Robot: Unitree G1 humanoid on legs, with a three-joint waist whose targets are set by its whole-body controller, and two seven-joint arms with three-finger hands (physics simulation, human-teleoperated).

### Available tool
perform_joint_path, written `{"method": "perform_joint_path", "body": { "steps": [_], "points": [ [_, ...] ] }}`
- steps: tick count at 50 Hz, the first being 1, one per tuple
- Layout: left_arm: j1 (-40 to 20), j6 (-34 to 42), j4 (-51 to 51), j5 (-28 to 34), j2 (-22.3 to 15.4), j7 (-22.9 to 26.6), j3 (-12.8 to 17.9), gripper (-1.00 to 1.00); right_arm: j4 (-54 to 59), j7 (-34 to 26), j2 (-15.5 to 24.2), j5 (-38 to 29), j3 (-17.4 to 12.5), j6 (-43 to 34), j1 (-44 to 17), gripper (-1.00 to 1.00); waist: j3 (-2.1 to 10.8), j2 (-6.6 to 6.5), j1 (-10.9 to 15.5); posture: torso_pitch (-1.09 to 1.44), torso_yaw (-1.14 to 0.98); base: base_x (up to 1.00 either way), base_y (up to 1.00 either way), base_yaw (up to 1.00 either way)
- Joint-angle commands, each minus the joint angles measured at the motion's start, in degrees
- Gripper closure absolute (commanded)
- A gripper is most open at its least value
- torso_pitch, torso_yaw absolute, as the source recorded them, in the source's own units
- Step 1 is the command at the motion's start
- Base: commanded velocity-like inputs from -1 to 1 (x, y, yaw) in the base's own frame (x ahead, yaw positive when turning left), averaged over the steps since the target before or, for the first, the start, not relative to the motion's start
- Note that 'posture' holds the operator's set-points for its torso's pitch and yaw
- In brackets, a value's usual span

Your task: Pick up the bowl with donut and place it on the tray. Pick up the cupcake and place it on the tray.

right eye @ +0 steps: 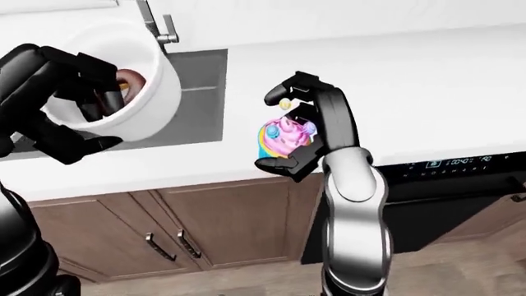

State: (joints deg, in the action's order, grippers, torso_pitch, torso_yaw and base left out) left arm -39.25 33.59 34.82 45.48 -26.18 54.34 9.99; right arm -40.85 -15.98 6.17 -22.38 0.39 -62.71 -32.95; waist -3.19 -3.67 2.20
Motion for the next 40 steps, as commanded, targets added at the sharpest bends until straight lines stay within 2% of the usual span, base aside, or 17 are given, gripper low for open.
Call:
{"method": "perform_joint_path", "body": {
  "steps": [1,2,7,11,18,19,20,21,23,25,26,27,28,29,30,32,40],
  "points": [
    [-1.99,-0.64,1.94,1.48,-1.13,-3.26,2.53,1.00,-1.89,0.12,-0.13,-0.06,0.48,1.80,-1.59,1.00,2.27,-2.41,0.36,0.00,0.00,-0.66,0.70,0.00],
    [-1.89,-0.66,1.95,1.44,-1.12,-3.31,2.53,1.00,-1.92,0.06,-0.16,-0.10,0.52,1.81,-1.58,1.00,3.00,-2.79,0.05,0.00,0.00,-0.65,0.70,0.00],
    [-1.70,-0.56,2.13,1.34,-1.19,-3.29,2.60,1.00,-1.99,-0.10,-0.33,-0.21,0.51,1.74,-1.73,1.00,3.68,-0.68,0.49,0.00,0.00,-0.81,0.70,0.00],
    [-1.62,-0.70,1.99,1.31,-1.16,-3.47,2.53,1.00,-1.92,-0.11,-0.40,-0.21,0.48,1.94,-1.62,1.00,2.68,1.01,0.04,0.00,0.00,-0.95,0.70,0.00],
    [-1.48,-0.75,2.08,1.34,-1.11,-3.45,2.55,1.00,-2.11,-0.15,-0.50,-0.30,0.49,1.67,-1.70,1.00,0.47,1.63,-1.45,0.00,0.00,-0.98,0.70,0.00],
    [-1.47,-0.80,2.01,1.32,-1.13,-3.48,2.57,1.00,-2.23,-0.15,-0.59,-0.22,0.42,1.66,-1.74,1.00,0.72,3.57,-1.80,0.00,0.00,-0.82,0.63,0.00],
    [-1.41,-0.84,2.00,1.32,-1.10,-3.52,2.56,1.00,-1.82,-0.09,-0.78,0.18,0.09,2.12,-1.54,1.00,2.22,6.80,-1.76,0.00,0.00,0.00,0.00,0.00],
    [-1.40,-0.84,2.00,1.32,-1.10,-3.53,2.56,1.00,-1.79,-0.06,-0.78,0.24,0.07,2.16,-1.53,1.00,-0.46,5.47,-2.98,0.00,0.00,0.00,0.00,0.00],
    [-1.38,-0.77,2.10,1.34,-1.08,-3.44,2.56,1.00,-2.16,0.09,-0.83,0.45,0.07,1.75,-1.73,1.00,1.76,6.76,-1.44,0.00,0.00,0.00,0.00,0.00],
    [-1.14,-1.02,2.03,1.30,-1.03,-3.60,2.58,1.00,-1.98,0.22,-0.64,0.68,0.17,2.61,-1.20,1.00,0.82,5.14,-0.95,0.00,0.00,0.00,0.00,0.00],
    [-1.13,-1.02,2.02,1.29,-1.03,-3.60,2.60,1.00,-2.03,0.19,-0.57,0.70,0.22,2.70,-1.08,1.00,1.85,3.81,-1.66,0.00,0.00,0.00,0.00,0.28],
    [-1.14,-1.07,1.96,1.28,-1.02,-3.66,2.61,1.00,-2.09,0.20,-0.58,0.68,0.32,2.64,-1.00,1.00,1.25,0.81,-2.07,0.00,0.00,0.00,0.00,0.45],
    [-1.03,-1.13,2.01,1.27,-0.99,-3.68,2.59,1.00,-2.07,0.25,-0.59,0.66,0.36,2.72,-0.90,1.00,2.02,-3.15,-1.55,0.00,0.00,0.00,0.00,0.87],
    [-0.96,-1.09,2.12,1.29,-0.96,-3.64,2.60,1.00,-1.92,0.32,-0.65,0.70,0.33,2.92,-0.77,1.00,-0.34,-0.49,-0.97,0.00,0.00,0.00,0.00,1.00],
    [-0.85,-1.19,2.09,1.29,-0.94,-3.73,2.62,1.00,-1.93,0.29,-0.60,0.66,0.42,2.85,-0.71,1.00,1.34,-0.99,-1.41,0.00,0.00,0.00,0.00,1.00],
    [-0.87,-1.19,2.14,1.30,-0.95,-3.68,2.62,1.00,-2.07,0.22,-0.63,0.63,0.46,2.61,-0.74,1.00,2.17,0.49,-0.72,0.00,0.00,0.00,0.00,1.00],
    [-0.54,-1.69,1.78,1.07,-0.88,-4.02,2.74,1.00,-1.96,0.26,-0.84,0.86,0.38,2.47,-1.01,1.00,0.01,5.03,-0.30,0.00,0.00,0.00,0.00,1.00]
  ]
}}
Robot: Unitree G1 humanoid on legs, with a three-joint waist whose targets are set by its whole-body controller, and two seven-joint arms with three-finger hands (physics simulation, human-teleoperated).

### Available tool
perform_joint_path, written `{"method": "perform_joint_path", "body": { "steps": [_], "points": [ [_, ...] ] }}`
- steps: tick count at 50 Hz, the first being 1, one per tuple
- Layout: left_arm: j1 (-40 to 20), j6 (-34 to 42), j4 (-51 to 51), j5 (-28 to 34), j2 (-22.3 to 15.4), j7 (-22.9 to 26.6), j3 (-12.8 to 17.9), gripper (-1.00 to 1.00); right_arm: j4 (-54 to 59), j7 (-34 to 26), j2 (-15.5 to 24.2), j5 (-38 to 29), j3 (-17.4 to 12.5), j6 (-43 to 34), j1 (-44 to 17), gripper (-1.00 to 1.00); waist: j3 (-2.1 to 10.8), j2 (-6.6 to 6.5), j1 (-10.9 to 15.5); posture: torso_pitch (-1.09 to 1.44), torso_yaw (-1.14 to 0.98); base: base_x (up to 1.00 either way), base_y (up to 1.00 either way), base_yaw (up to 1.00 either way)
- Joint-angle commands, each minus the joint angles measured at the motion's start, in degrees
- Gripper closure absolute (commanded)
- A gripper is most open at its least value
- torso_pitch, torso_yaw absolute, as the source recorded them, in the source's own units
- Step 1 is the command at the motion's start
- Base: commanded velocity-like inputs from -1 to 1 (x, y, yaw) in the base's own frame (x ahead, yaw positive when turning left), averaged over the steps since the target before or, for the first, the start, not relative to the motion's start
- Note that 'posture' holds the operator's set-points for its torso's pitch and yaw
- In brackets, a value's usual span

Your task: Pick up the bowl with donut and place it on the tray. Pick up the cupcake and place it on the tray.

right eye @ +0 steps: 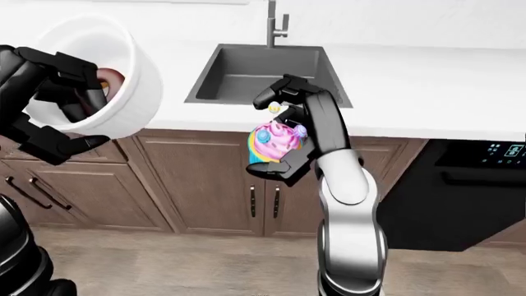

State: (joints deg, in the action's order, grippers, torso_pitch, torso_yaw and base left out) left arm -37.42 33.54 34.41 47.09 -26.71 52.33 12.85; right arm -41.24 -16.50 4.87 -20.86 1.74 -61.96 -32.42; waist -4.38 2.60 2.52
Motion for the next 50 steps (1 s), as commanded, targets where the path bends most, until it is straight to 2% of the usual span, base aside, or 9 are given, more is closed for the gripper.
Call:
{"method": "perform_joint_path", "body": {
  "steps": [1,3,11,14,18,23,26,41,50],
  "points": [
    [-2.33,-1.67,2.19,-0.55,-0.36,-2.00,-0.11,1.00,-1.30,1.00,0.43,-0.61,-1.18,1.90,-1.79,1.00,1.30,-0.34,-0.99,0.00,0.00,0.02,0.00,0.76],
    [-2.53,-1.56,2.28,-0.50,-0.43,-1.83,-0.18,1.00,-1.59,1.24,0.05,0.01,-1.80,1.46,-2.28,1.00,1.45,2.64,-2.68,0.00,0.00,0.00,0.12,0.00],
    [-2.42,-1.48,2.53,-0.36,-0.30,-1.73,-0.26,1.00,-1.64,2.46,0.72,1.23,-1.50,1.69,-1.69,1.00,3.50,-3.11,-2.72,0.00,0.00,0.02,0.01,0.00],
    [-2.56,-1.41,2.56,-0.27,-0.31,-1.58,-0.30,1.00,-1.86,2.46,0.89,1.09,-1.33,1.44,-1.67,1.00,0.36,-2.74,-3.63,0.00,0.00,0.35,0.40,0.00],
    [-2.38,-1.58,2.53,-0.27,-0.18,-1.65,-0.33,1.00,-1.86,2.50,0.79,1.17,-1.38,1.45,-1.80,1.00,2.44,-2.36,-3.84,0.00,0.00,0.38,0.51,0.00],
    [-2.59,-1.52,2.61,-0.24,-0.27,-1.43,-0.33,1.00,-2.11,2.46,0.86,1.23,-1.46,1.07,-2.00,1.00,2.85,-8.74,-5.12,0.00,0.00,0.38,0.51,0.00],
    [-2.57,-1.69,2.42,-0.15,-0.13,-1.51,-0.51,1.00,-1.90,2.59,0.81,1.51,-1.78,1.39,-1.93,1.00,1.26,-7.83,-5.02,0.00,0.00,0.38,0.51,0.00],
    [-3.17,-1.21,2.98,0.20,-0.32,-0.73,-0.36,1.00,-3.04,2.96,1.30,1.85,-1.75,0.29,-2.21,1.00,3.24,-2.06,-2.00,0.00,0.00,0.25,0.26,0.00],
    [-3.16,-0.95,3.43,0.06,-0.56,-0.44,-0.15,1.00,-2.85,2.99,1.37,1.93,-1.76,1.16,-1.77,1.00,2.55,-1.68,-2.06,0.00,0.00,0.04,0.34,0.00]
  ]
}}
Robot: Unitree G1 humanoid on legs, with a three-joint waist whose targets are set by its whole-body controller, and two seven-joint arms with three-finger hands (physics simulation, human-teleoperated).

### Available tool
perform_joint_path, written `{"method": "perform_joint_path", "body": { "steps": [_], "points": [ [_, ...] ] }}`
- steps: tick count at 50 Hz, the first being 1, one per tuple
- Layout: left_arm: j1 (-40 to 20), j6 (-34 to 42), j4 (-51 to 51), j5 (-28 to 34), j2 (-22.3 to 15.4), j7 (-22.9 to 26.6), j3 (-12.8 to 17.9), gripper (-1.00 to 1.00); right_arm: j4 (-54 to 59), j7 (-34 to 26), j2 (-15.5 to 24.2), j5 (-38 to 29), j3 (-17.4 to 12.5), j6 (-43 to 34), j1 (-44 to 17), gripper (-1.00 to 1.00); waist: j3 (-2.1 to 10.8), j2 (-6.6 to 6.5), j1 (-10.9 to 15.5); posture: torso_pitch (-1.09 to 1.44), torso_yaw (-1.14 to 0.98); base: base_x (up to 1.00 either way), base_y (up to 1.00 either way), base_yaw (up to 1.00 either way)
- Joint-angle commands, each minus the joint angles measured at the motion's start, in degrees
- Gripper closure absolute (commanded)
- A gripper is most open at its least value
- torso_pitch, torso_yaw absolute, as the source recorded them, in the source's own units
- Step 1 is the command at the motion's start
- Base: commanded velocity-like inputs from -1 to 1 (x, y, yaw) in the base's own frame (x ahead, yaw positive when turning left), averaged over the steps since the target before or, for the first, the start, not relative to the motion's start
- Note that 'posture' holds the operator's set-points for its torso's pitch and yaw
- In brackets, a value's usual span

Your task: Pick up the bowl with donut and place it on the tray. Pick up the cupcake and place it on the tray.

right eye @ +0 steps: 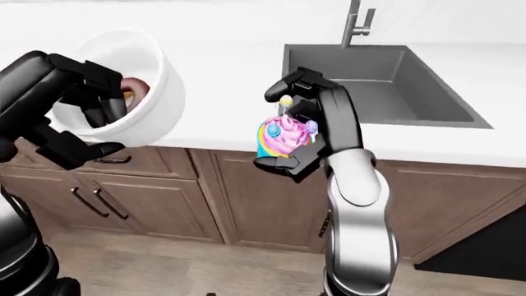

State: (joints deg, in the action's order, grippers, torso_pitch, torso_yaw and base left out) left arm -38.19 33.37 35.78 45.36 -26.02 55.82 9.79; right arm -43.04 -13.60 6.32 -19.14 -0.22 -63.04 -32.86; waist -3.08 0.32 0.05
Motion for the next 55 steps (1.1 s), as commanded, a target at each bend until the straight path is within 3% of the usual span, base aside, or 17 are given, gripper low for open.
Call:
{"method": "perform_joint_path", "body": {
  "steps": [1,3,5,6,7,8,17,18,25,34,36,38,41,44,47,50,55],
  "points": [
    [-3.31,0.03,2.57,1.90,-1.82,-3.02,3.11,1.00,-1.71,-0.25,0.25,0.07,0.10,1.06,-2.32,1.00,1.39,0.29,0.61,0.00,0.00,0.00,0.58,0.00],
    [-3.36,0.18,2.62,1.79,-1.97,-3.01,3.16,1.00,-1.82,-0.30,0.30,0.02,0.20,0.87,-2.52,1.00,1.81,-1.11,0.83,0.00,0.00,0.00,0.58,0.00],
    [-3.19,0.06,2.52,1.60,-2.05,-3.23,3.24,1.00,-2.11,-0.37,0.32,-0.08,0.30,0.39,-2.83,1.00,2.53,-4.55,0.73,0.00,0.00,0.00,0.58,0.00],
    [-3.17,0.16,2.62,1.54,-2.09,-3.21,3.27,1.00,-2.08,-0.36,0.25,-0.04,0.25,0.48,-2.87,1.00,4.60,-6.69,0.33,0.00,0.00,0.00,0.57,0.00],
    [-3.18,0.20,2.63,1.51,-2.15,-3.24,3.28,1.00,-1.95,-0.33,0.18,0.04,0.16,0.65,-2.86,1.00,2.67,-4.18,1.15,0.00,0.00,0.00,0.36,0.00],
    [-3.11,0.16,2.53,1.41,-2.19,-3.36,3.31,1.00,-2.29,-0.35,0.14,0.04,0.10,0.04,-3.17,1.00,1.15,-4.97,1.52,0.00,0.00,0.00,0.00,0.00],
    [-3.66,0.95,2.87,1.15,-2.87,-3.01,3.48,1.00,-3.38,-0.11,0.61,0.17,0.52,-1.55,-3.81,1.00,1.02,-2.68,0.60,0.00,0.00,0.00,0.00,0.00],
    [-3.63,0.99,2.93,1.13,-2.89,-3.01,3.49,1.00,-3.43,-0.13,0.61,0.13,0.52,-1.53,-3.79,1.00,2.00,-3.28,0.55,0.00,0.00,0.00,0.14,0.00],
    [-3.17,1.01,3.27,0.90,-3.08,-3.03,3.70,1.00,-3.28,-0.06,0.40,-0.05,0.53,-1.17,-3.58,1.00,3.12,-1.36,0.88,0.00,0.00,-0.11,0.33,0.00],
    [-3.13,1.13,3.32,0.80,-3.16,-3.08,3.64,1.00,-3.33,-0.18,0.41,-0.08,0.44,-0.96,-3.68,1.00,2.31,0.22,0.30,0.00,0.00,0.00,0.38,0.00],
    [-3.16,1.08,3.22,0.77,-3.14,-3.17,3.63,1.00,-3.36,-0.24,0.44,-0.10,0.41,-1.09,-3.77,1.00,2.32,-0.51,0.06,0.00,0.00,0.00,0.39,0.00],
    [-3.11,1.03,3.18,0.77,-3.16,-3.20,3.64,1.00,-3.52,-0.27,0.48,-0.19,0.48,-1.46,-4.00,1.00,2.49,1.42,0.06,0.00,0.00,0.00,0.38,0.00],
    [-3.34,1.26,3.27,0.84,-3.22,-3.03,3.61,1.00,-3.65,-0.36,0.60,-0.31,0.56,-1.72,-4.13,1.00,2.64,1.32,0.02,0.00,0.00,0.00,0.39,0.00],
    [-3.46,1.28,3.21,0.76,-3.27,-3.03,3.66,1.00,-3.60,-0.41,0.65,-0.50,0.78,-1.72,-4.13,1.00,1.47,-0.56,0.04,0.00,0.00,0.00,0.49,0.00],
    [-3.33,1.25,3.29,0.58,-3.39,-3.03,3.89,1.00,-3.68,-0.52,0.66,-0.80,1.02,-2.06,-4.44,1.00,1.99,-1.20,0.42,0.00,0.00,0.00,0.79,0.00],
    [-3.37,1.34,3.21,0.25,-3.70,-3.08,4.19,1.00,-3.63,-0.62,0.56,-1.05,1.13,-2.16,-4.62,1.00,2.83,-5.72,0.20,0.00,0.00,0.00,0.80,0.00],
    [-3.43,1.64,3.33,-0.10,-4.08,-3.21,4.36,1.00,-3.49,-0.76,0.46,-1.36,1.18,-2.12,-4.86,1.00,1.70,-4.63,0.42,0.00,0.00,0.00,0.80,0.00]
  ]
}}
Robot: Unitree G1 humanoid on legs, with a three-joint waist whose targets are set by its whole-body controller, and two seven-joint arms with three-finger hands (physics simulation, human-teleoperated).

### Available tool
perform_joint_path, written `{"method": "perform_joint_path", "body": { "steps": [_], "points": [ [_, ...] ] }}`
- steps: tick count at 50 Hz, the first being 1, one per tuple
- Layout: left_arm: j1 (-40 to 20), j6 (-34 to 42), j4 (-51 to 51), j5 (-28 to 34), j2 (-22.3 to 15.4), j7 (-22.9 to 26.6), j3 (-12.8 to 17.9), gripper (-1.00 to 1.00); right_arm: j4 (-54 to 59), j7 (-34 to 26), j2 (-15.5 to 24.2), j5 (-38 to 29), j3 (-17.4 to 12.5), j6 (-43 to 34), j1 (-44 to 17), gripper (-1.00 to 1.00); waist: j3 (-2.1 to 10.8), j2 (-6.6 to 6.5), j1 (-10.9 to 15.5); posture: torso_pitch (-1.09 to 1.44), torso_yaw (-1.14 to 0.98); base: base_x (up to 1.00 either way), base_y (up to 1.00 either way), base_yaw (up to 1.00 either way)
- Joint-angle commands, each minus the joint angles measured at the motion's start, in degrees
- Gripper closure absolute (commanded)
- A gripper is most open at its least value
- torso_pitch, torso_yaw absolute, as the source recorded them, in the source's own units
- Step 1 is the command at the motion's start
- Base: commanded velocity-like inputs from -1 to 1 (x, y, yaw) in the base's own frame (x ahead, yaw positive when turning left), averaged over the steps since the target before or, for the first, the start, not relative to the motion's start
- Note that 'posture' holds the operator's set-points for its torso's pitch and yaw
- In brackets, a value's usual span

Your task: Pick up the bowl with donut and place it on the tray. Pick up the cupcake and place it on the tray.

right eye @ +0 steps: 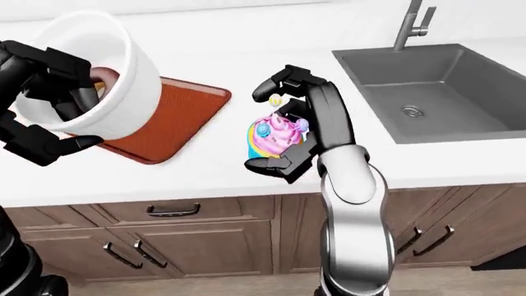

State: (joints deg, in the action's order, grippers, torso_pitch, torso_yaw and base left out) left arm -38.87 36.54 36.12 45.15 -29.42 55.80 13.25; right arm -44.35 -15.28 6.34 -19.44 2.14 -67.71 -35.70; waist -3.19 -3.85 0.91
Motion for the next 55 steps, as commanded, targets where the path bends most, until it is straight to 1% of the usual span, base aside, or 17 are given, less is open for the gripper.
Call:
{"method": "perform_joint_path", "body": {
  "steps": [1,6,8,9,12,15,16,17,18,20,21,27,45,47,50,53,55],
  "points": [
    [-2.73,-1.51,3.01,0.07,-0.71,-3.20,0.89,1.00,-2.12,0.92,0.40,-1.10,-1.19,2.58,-2.05,1.00,1.75,0.34,-0.62,0.00,0.00,0.00,0.80,0.00],
    [-2.45,-1.33,3.25,0.09,-0.75,-3.29,0.77,1.00,-1.95,0.84,0.25,-1.04,-1.57,3.10,-1.80,1.00,0.86,3.03,-0.44,0.00,0.00,0.00,0.80,0.00],
    [-2.40,-1.31,3.31,0.09,-0.70,-3.31,0.74,1.00,-1.75,0.92,0.15,-0.96,-1.64,3.51,-1.57,1.00,2.10,6.20,-0.64,0.00,0.00,0.00,0.79,0.00],
    [-2.35,-1.32,3.26,0.09,-0.68,-3.36,0.74,1.00,-1.79,0.91,0.10,-0.95,-1.61,3.47,-1.54,1.00,1.22,4.43,-1.33,0.00,0.00,0.00,0.78,0.00],
    [-2.30,-1.41,3.20,0.06,-0.65,-3.46,0.74,1.00,-1.80,0.92,0.12,-0.98,-1.55,3.39,-1.62,1.00,2.81,5.54,-1.30,0.00,0.00,0.00,0.71,0.00],
    [-2.32,-1.42,3.16,-0.01,-0.68,-3.46,0.79,1.00,-1.53,0.99,0.05,-0.95,-1.53,3.63,-1.59,1.00,1.36,2.91,-1.66,0.00,0.00,0.00,0.59,0.00],
    [-2.16,-1.54,3.15,-0.08,-0.64,-3.56,0.82,1.00,-1.73,0.98,0.05,-1.05,-1.42,3.28,-1.71,1.00,1.51,0.43,-1.72,0.00,0.00,0.00,0.49,0.00],
    [-2.09,-1.59,3.12,-0.11,-0.65,-3.63,0.87,1.00,-1.86,0.97,0.12,-1.17,-1.30,3.05,-1.79,1.00,2.32,-3.61,-0.95,0.00,0.00,0.00,0.51,0.00],
    [-2.12,-1.60,3.06,-0.16,-0.69,-3.65,0.91,1.00,-1.98,0.92,0.11,-1.21,-1.24,2.93,-1.85,1.00,2.14,-1.29,-1.45,0.00,0.00,0.00,0.48,0.00],
    [-2.18,-1.53,3.12,-0.22,-0.78,-3.62,0.97,1.00,-1.86,0.93,-0.03,-1.15,-1.45,3.13,-1.90,1.00,2.01,-0.98,-0.58,0.00,0.00,0.00,0.48,0.00],
    [-2.16,-1.55,3.11,-0.25,-0.81,-3.63,0.93,1.00,-1.66,1.02,-0.25,-0.89,-1.81,3.44,-1.86,1.00,1.10,0.73,-0.15,0.00,0.00,0.00,0.00,0.00],
    [-2.10,-1.69,3.00,-0.29,-0.70,-3.82,0.78,1.00,-1.95,1.33,-0.18,-0.28,-2.07,3.06,-2.07,1.00,0.81,1.62,-0.62,0.00,0.00,0.00,0.00,0.00],
    [-2.02,-2.29,2.84,0.13,-0.24,-3.75,0.52,1.00,-1.84,2.59,0.21,1.85,-3.17,2.81,-2.43,1.00,0.14,3.68,0.58,0.00,0.00,0.00,0.00,0.00],
    [-2.30,-2.05,3.01,0.16,-0.44,-3.39,0.63,1.00,-2.05,2.87,0.28,2.18,-3.21,2.08,-2.84,1.00,1.81,3.59,0.07,0.00,0.00,0.00,-0.19,0.00],
    [-2.51,-1.72,3.33,0.22,-0.70,-2.98,0.76,1.00,-2.08,3.27,0.26,2.74,-3.27,2.16,-2.81,1.00,2.65,1.04,-1.04,0.00,0.00,0.00,-0.21,-0.11],
    [-2.37,-1.55,3.69,0.16,-0.87,-2.82,0.94,1.00,-2.63,3.56,0.42,3.06,-2.91,1.71,-2.85,1.00,1.72,4.65,-0.28,0.00,0.00,0.00,0.00,-0.32],
    [-2.24,-1.48,3.93,0.10,-0.88,-2.78,0.96,1.00,-2.74,3.73,0.48,3.20,-2.76,1.67,-2.93,1.00,2.81,6.70,0.00,0.00,0.00,0.00,0.00,-0.32]
  ]
}}
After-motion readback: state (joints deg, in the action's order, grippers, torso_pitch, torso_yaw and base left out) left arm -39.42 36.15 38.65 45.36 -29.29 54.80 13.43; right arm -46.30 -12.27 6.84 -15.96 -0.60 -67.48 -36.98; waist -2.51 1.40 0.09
